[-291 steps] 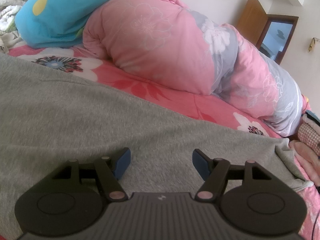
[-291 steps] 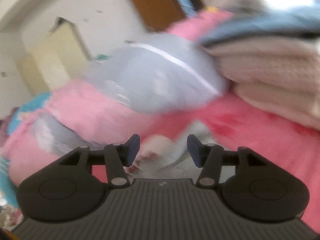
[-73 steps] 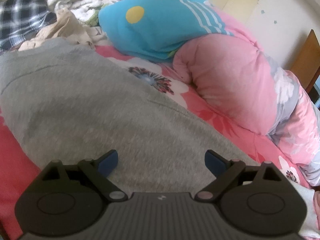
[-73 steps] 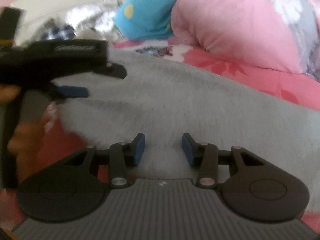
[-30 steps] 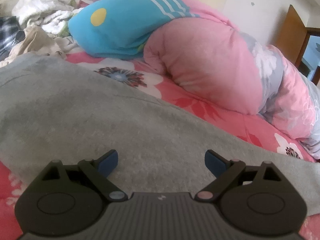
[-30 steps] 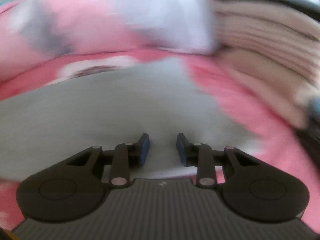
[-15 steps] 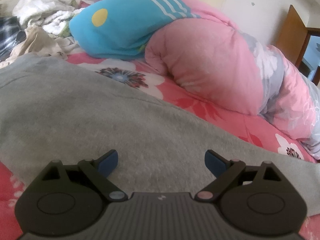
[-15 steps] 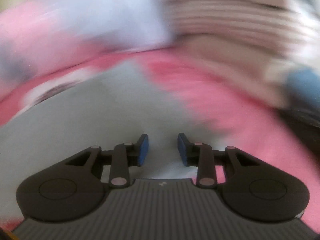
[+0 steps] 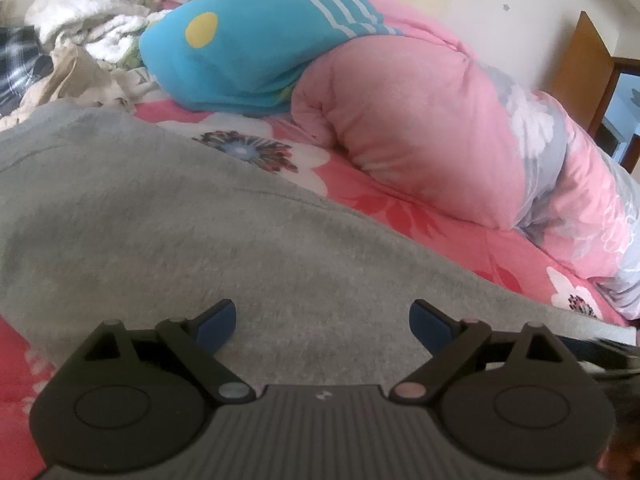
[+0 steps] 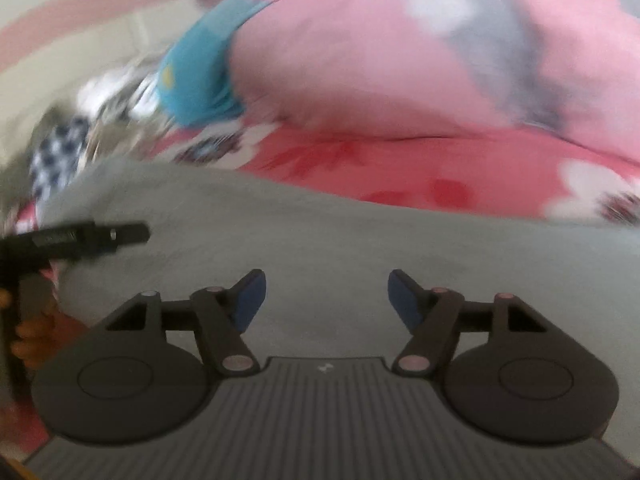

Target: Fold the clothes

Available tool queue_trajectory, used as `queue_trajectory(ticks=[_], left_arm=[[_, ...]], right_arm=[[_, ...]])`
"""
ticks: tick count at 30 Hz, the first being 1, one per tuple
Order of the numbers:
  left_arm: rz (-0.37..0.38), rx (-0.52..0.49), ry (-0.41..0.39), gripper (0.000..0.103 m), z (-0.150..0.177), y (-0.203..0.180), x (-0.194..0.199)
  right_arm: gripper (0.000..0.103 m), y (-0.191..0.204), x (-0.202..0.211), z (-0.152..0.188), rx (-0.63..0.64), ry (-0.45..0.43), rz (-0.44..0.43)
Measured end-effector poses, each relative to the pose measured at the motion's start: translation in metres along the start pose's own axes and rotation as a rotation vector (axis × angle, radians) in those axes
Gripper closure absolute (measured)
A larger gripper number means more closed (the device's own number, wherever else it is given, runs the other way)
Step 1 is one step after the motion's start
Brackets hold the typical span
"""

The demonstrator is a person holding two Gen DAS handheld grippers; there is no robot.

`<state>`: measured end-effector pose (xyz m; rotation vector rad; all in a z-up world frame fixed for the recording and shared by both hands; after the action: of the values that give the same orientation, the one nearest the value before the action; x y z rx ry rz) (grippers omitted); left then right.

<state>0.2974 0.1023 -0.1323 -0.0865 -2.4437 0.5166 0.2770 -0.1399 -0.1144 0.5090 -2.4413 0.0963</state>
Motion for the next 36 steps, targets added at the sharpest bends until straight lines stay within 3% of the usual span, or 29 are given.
queue_trajectory(ticks=[2,4,13,36], left_arm=[[0.006,0.007,0.001,0.009,-0.001,0.000,0.000],[0.006,0.005,0.005,0.009,0.000,-0.001,-0.001],[-0.007,-0.023,0.005,0.009,0.004,-0.006,-0.002],[-0.016,-0.052,0.006,0.007,0.008,-0.010,-0.004]], right_arm=[[0.007,0.018,-0.025,-0.003,0.105,0.020,-0.022],[0.001,0.025,-0.039,-0.002,0.135,0.041,-0.017],[0.001,0.014,-0.042,0.004,0.028,0.001,-0.076],[0.001,0.016,-0.044,0.004,0.037,-0.001,-0.066]])
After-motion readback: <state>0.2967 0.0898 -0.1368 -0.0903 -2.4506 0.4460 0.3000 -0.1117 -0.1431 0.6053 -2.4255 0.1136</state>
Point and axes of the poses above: each gripper's, at about its wrist camera, not at the fingertips, and x roughly against the way its jaws point, y to its left, z to its underside, the point moved 7 cm from there along -x, roughly the way its jaws point, and after that the axes turned 5 degrees about x, right-handed, at the moved point
